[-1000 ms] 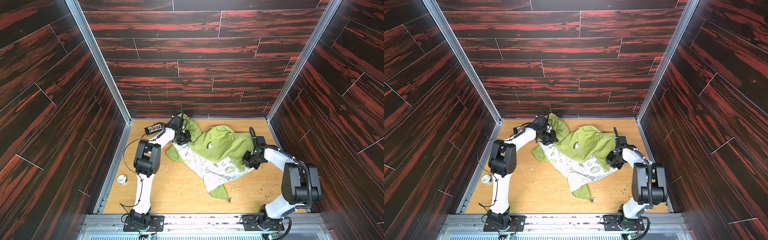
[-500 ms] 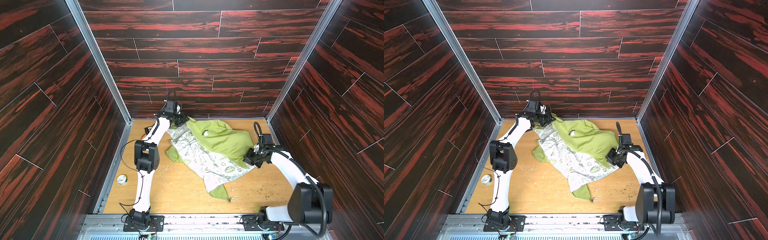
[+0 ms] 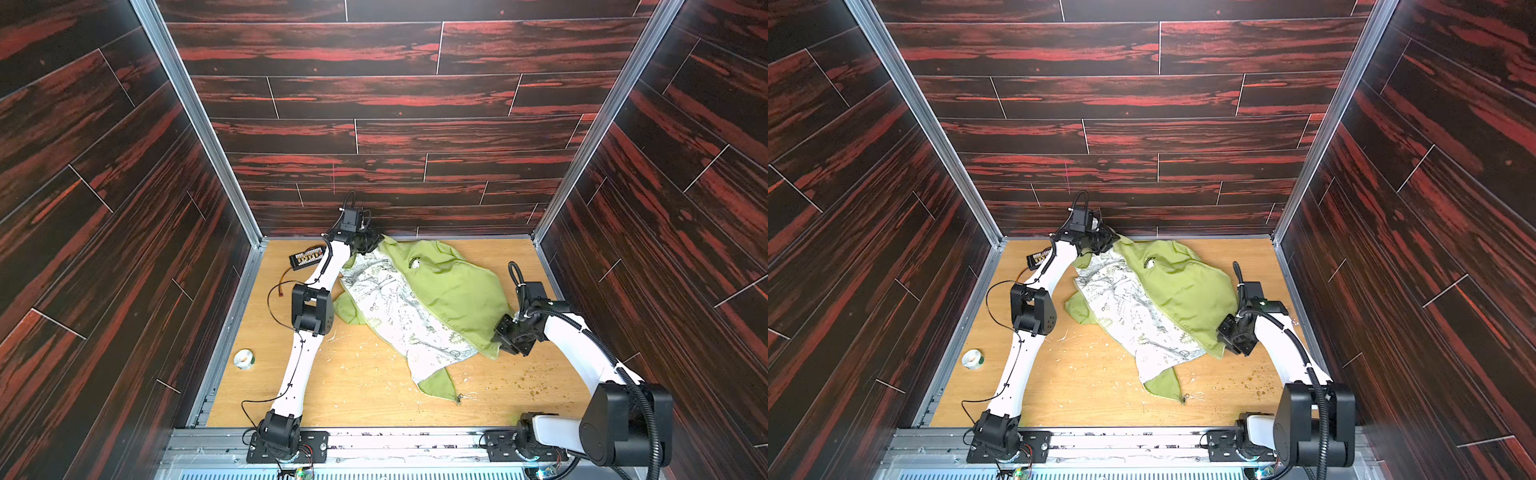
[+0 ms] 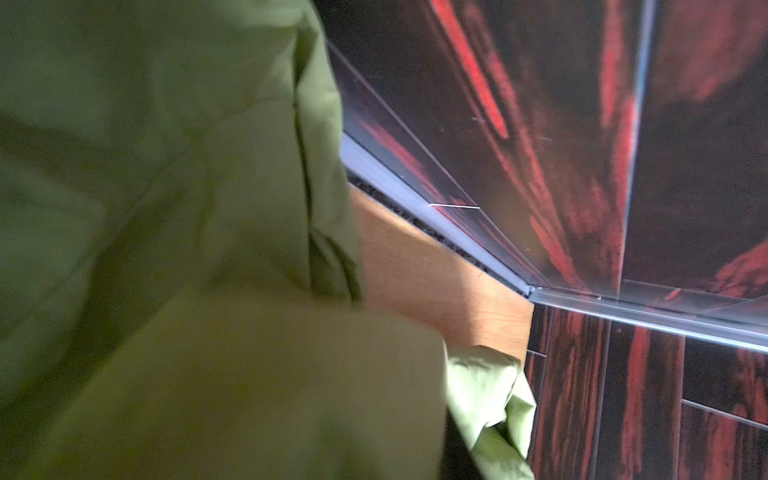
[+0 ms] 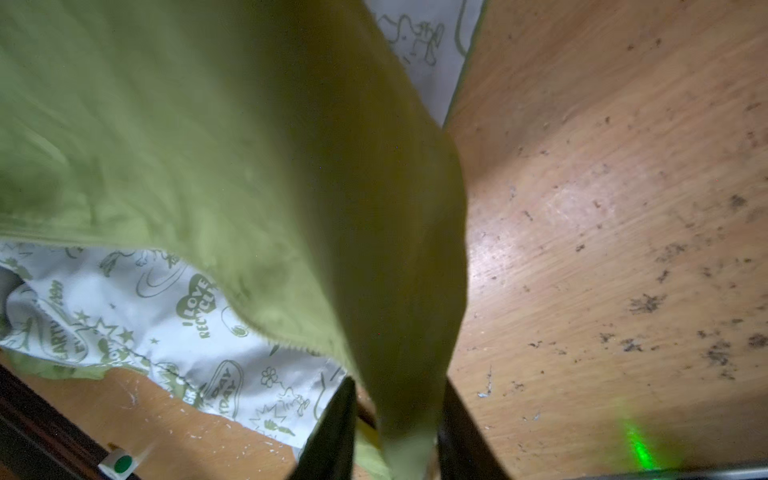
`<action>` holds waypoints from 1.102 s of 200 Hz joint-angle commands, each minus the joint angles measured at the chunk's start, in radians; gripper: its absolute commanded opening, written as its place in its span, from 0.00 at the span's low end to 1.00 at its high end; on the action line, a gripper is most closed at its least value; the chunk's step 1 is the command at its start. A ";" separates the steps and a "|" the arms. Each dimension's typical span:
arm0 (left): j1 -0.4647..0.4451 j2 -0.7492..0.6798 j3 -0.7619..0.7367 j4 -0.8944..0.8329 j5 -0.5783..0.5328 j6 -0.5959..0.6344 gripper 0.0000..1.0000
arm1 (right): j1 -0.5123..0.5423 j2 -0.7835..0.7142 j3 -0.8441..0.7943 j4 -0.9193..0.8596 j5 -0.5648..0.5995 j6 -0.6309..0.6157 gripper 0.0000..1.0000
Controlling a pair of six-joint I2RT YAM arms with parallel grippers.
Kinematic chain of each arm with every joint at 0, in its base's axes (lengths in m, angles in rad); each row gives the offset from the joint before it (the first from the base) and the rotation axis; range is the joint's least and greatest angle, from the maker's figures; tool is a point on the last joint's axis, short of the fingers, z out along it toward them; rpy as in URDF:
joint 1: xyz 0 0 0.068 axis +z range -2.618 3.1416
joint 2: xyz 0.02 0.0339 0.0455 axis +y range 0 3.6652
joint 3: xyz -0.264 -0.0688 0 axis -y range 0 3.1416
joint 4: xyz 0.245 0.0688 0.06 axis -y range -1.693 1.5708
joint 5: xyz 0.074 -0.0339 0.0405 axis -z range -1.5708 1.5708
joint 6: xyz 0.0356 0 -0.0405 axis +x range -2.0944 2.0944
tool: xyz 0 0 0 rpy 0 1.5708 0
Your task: Zip up the jacket
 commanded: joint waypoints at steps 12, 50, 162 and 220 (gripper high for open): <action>0.001 -0.188 -0.093 -0.099 -0.063 0.123 0.65 | 0.027 -0.015 0.093 -0.023 0.066 -0.019 0.63; 0.006 -0.428 -0.319 -0.170 -0.177 0.237 0.69 | 0.208 0.056 0.216 -0.035 0.153 -0.089 0.65; 0.150 -0.828 -1.192 -0.045 -0.149 0.236 0.68 | 0.750 0.251 0.284 0.016 0.046 -0.254 0.64; 0.151 -0.722 -1.191 0.105 -0.048 0.204 0.68 | 0.885 0.272 0.200 0.042 0.043 -0.233 0.67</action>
